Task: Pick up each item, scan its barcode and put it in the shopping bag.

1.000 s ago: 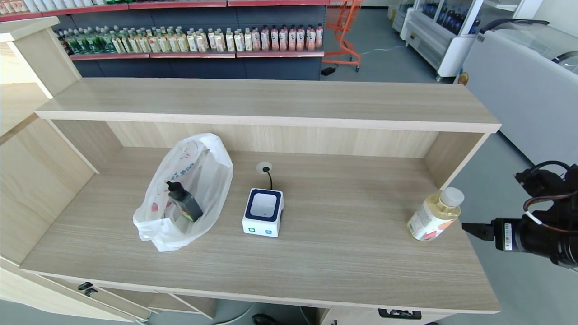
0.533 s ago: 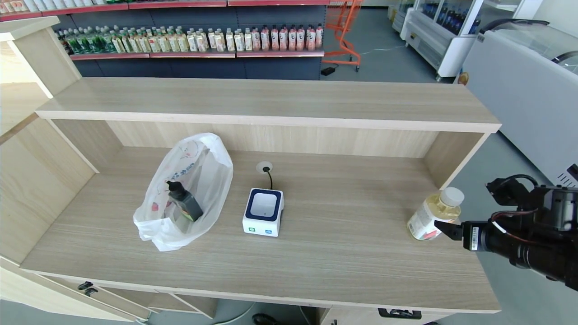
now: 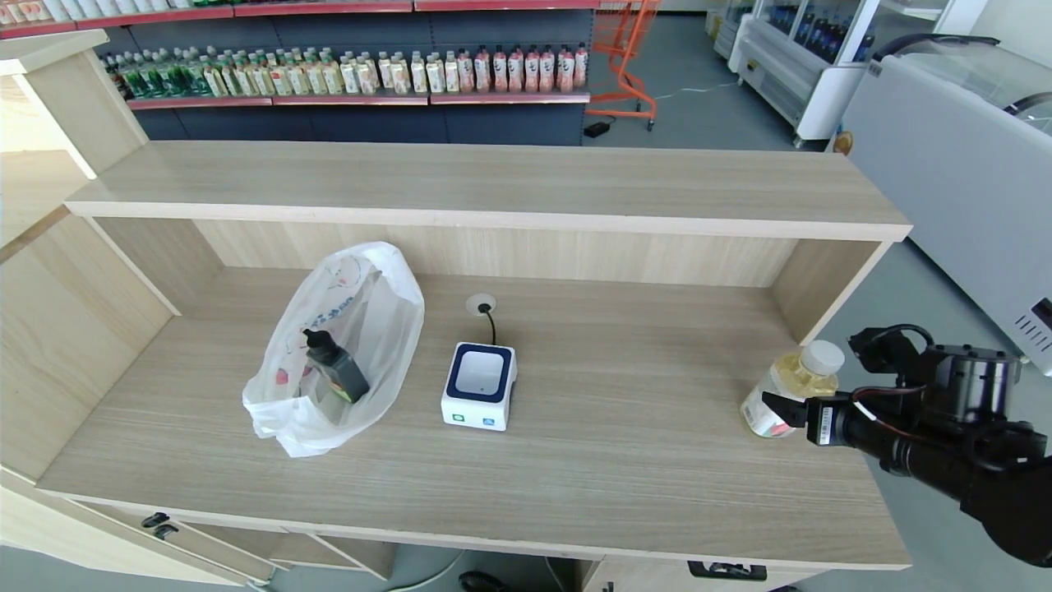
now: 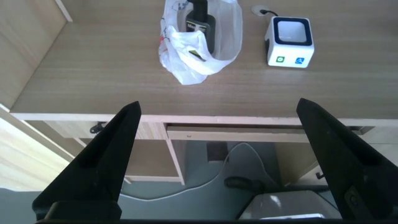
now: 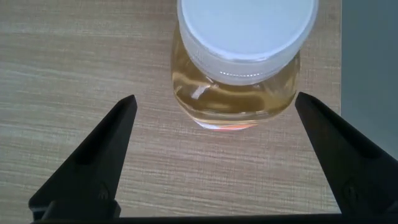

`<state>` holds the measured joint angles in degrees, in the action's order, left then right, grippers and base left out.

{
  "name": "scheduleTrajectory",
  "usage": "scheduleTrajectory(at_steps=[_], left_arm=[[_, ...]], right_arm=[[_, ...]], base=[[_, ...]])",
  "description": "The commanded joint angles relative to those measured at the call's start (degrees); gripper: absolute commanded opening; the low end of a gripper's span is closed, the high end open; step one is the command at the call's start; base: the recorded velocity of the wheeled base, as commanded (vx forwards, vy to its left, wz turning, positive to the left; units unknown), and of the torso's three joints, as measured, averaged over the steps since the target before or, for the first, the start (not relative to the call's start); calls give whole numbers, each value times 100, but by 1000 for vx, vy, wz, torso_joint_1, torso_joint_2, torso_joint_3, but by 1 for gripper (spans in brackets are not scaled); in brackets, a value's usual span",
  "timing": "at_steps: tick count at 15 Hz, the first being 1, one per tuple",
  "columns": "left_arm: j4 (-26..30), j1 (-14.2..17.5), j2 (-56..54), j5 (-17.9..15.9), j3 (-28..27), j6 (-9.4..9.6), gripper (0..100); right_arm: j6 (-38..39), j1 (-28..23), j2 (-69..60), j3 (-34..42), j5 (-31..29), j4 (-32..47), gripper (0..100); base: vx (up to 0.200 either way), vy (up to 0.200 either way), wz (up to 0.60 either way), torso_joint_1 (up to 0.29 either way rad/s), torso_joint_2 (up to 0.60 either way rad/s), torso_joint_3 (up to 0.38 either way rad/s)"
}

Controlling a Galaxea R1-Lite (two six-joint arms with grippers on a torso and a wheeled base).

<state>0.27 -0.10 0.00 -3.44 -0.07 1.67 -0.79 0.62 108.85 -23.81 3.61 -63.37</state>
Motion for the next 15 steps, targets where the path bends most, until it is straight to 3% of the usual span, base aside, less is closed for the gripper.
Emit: scheduleTrajectory(at_steps=[1, 6, 15], left_arm=[[0, 1, 9, 1, -1, 0, 100], [0, 1, 9, 1, -1, 0, 100], [0, 1, 9, 1, -1, 0, 100]], right_arm=[[-17, 78, 400, -115, 0, -115, 100], [-158, 298, 866, -432, 17, -554, 100], [-211, 518, 1376, -1135, 17, -589, 100]], base=[[0, 0, 0, 0, 0, 0], [0, 0, 0, 0, 0, 0], [0, 0, 0, 0, 0, 0]])
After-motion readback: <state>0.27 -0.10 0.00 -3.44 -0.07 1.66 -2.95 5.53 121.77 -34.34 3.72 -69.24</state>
